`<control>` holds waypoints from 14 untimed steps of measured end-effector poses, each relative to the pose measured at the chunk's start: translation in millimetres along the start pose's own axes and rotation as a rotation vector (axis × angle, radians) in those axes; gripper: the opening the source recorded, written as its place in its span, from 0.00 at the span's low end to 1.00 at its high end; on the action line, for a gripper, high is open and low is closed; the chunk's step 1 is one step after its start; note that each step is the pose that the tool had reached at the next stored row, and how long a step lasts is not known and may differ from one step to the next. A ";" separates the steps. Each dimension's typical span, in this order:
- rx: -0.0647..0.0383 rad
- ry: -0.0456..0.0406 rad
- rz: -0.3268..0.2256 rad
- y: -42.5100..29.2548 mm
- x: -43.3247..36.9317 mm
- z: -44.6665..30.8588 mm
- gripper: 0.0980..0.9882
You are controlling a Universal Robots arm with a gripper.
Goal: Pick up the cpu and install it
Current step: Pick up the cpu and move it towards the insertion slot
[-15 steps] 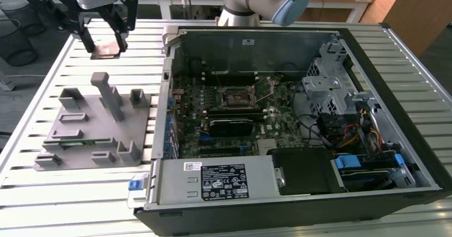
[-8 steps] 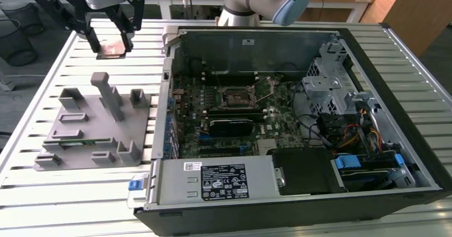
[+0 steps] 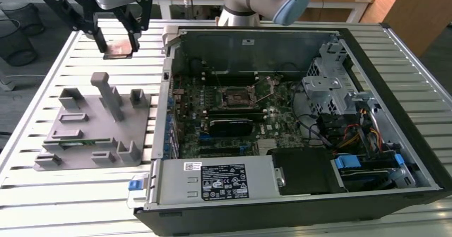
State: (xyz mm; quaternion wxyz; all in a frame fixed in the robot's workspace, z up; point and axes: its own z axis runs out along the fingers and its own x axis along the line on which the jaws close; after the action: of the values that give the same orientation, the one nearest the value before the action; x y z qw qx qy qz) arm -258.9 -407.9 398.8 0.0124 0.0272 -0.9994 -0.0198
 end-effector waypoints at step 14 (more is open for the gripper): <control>0.000 0.0002 0.000 -1.0 -19.0 -0.5 0.50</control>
State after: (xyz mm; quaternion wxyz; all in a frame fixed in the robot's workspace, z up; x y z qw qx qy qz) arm -239.9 -407.9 398.7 0.0125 0.0272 -0.9994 -0.0198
